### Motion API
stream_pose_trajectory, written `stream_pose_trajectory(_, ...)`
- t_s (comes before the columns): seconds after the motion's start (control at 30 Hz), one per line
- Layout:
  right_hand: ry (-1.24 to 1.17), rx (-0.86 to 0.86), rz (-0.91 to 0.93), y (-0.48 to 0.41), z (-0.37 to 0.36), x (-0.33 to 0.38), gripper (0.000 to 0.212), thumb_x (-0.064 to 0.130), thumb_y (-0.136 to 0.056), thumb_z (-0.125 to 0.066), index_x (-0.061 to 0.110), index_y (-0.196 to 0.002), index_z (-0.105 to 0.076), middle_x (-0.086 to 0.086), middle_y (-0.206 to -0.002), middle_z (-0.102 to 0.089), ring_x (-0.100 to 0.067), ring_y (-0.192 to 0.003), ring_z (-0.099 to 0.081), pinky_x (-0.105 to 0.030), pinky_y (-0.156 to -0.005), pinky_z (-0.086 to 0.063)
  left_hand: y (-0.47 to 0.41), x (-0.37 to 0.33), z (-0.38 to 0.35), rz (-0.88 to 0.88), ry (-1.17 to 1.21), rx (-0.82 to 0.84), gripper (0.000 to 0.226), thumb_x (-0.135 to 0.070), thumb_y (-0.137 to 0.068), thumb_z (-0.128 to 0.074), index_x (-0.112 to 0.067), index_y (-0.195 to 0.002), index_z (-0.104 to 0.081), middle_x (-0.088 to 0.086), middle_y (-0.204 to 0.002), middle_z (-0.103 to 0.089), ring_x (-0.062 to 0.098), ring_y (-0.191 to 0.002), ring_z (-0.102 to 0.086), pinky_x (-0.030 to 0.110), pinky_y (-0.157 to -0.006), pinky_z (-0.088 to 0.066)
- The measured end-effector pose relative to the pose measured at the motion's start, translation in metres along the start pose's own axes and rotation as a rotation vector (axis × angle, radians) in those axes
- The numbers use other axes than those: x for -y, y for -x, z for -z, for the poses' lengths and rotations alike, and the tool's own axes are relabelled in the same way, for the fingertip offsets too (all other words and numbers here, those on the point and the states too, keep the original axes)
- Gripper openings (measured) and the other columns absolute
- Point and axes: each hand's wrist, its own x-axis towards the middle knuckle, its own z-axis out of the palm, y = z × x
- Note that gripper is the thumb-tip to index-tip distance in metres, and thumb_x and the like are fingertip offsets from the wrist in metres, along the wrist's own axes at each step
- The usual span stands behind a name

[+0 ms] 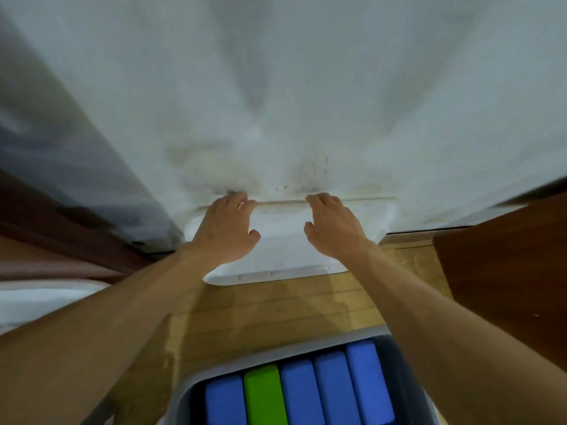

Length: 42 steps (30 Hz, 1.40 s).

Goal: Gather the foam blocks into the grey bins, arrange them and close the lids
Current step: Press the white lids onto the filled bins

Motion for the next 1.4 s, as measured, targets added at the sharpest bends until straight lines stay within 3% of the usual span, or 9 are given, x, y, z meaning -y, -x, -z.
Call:
stream_pose_trajectory(0.17,0.026,-0.045,-0.006,-0.02,-0.053,-0.015,0.059,0.021,-0.095,-0.05,0.011,-0.148,-0.026,-0.004,-0.153,-0.029,-0.023,-0.141,-0.025,-0.043,-0.116,-0.024,-0.016,0.006,-0.041,0.037,-0.05,-0.038,0.062,-0.036,-0.094,-0.049,-0.016,-0.148,-0.024,0.005,-0.149,-0.026,0.028,-0.138,-0.023,0.04,-0.114,-0.019)
stream_pose_trajectory(0.37,0.258,-0.143,0.016,0.002,-0.071,-0.006,0.035,0.005,-0.086,-0.055,0.017,-0.118,-0.058,-0.005,-0.122,-0.046,-0.029,-0.112,-0.04,-0.04,-0.097,-0.03,0.007,0.011,-0.058,0.011,-0.203,-0.072,0.03,-0.032,-0.1,-0.043,-0.021,-0.127,-0.05,0.005,-0.123,-0.051,0.025,-0.109,-0.048,0.037,-0.091,-0.039)
stream_pose_trajectory(0.5,0.233,-0.004,-0.014,0.021,-0.061,-0.007,0.023,0.024,-0.1,-0.044,0.021,-0.119,-0.055,-0.003,-0.119,-0.056,-0.028,-0.12,-0.047,-0.055,-0.113,-0.011,0.028,0.015,-0.062,0.005,-0.112,0.01,0.027,-0.037,-0.101,-0.038,-0.023,-0.119,-0.053,0.001,-0.105,-0.062,0.023,-0.091,-0.059,0.037,-0.076,-0.041)
stream_pose_trajectory(0.7,0.231,0.097,0.026,0.064,-0.021,0.002,0.038,0.045,-0.1,-0.038,0.021,-0.124,-0.054,0.001,-0.124,-0.058,-0.022,-0.119,-0.051,-0.049,-0.108,-0.021,0.064,0.015,-0.02,-0.029,0.026,0.096,0.031,-0.041,-0.098,-0.044,-0.025,-0.123,-0.055,-0.005,-0.114,-0.052,0.019,-0.109,-0.049,0.036,-0.083,-0.03)
stream_pose_trajectory(0.8,0.121,0.223,-0.006,0.092,0.004,0.003,0.056,0.063,-0.093,-0.035,0.027,-0.133,-0.05,0.002,-0.14,-0.05,-0.02,-0.132,-0.041,-0.05,-0.113,-0.011,0.1,0.015,0.008,0.022,0.053,0.089,0.025,-0.039,-0.099,-0.045,-0.029,-0.119,-0.056,-0.009,-0.107,-0.049,0.017,-0.109,-0.046,0.034,-0.079,-0.021)
stream_pose_trajectory(0.97,-0.106,0.39,-0.011,0.156,0.034,0.0,0.048,0.047,-0.1,-0.035,0.028,-0.142,-0.042,-0.004,-0.141,-0.047,-0.025,-0.134,-0.036,-0.047,-0.113,-0.016,0.165,-0.012,0.036,0.088,0.026,0.207,0.024,-0.039,-0.098,-0.045,-0.032,-0.12,-0.051,-0.006,-0.119,-0.047,0.017,-0.118,-0.041,0.04,-0.088,-0.028)
stream_pose_trajectory(1.07,-0.11,0.336,0.034,0.195,0.04,-0.005,0.041,0.04,-0.101,-0.037,0.022,-0.135,-0.049,-0.004,-0.132,-0.049,-0.025,-0.127,-0.04,-0.044,-0.107,-0.021,0.2,-0.043,0.036,0.142,0.019,0.243,0.027,-0.035,-0.094,-0.049,-0.029,-0.12,-0.05,-0.001,-0.124,-0.045,0.021,-0.119,-0.039,0.041,-0.094,-0.03)
stream_pose_trajectory(1.27,-0.076,0.089,0.222,0.281,0.023,-0.037,0.035,0.041,-0.099,-0.04,0.022,-0.126,-0.052,0.001,-0.123,-0.05,-0.022,-0.118,-0.042,-0.048,-0.102,-0.028,0.267,-0.137,0.015,-0.005,0.1,0.117,0.047,-0.051,-0.089,-0.056,-0.023,-0.127,-0.053,-0.002,-0.122,-0.051,0.018,-0.112,-0.041,0.029,-0.091,-0.03)
stream_pose_trajectory(1.4,-0.101,0.06,0.352,0.345,0.016,-0.07,0.038,0.041,-0.096,-0.048,0.021,-0.128,-0.052,0.002,-0.127,-0.049,-0.022,-0.118,-0.042,-0.042,-0.095,-0.034,0.321,-0.189,-0.004,0.066,-0.005,0.1,0.051,-0.055,-0.086,-0.058,-0.023,-0.126,-0.055,-0.001,-0.12,-0.051,0.019,-0.114,-0.041,0.035,-0.096,-0.035)
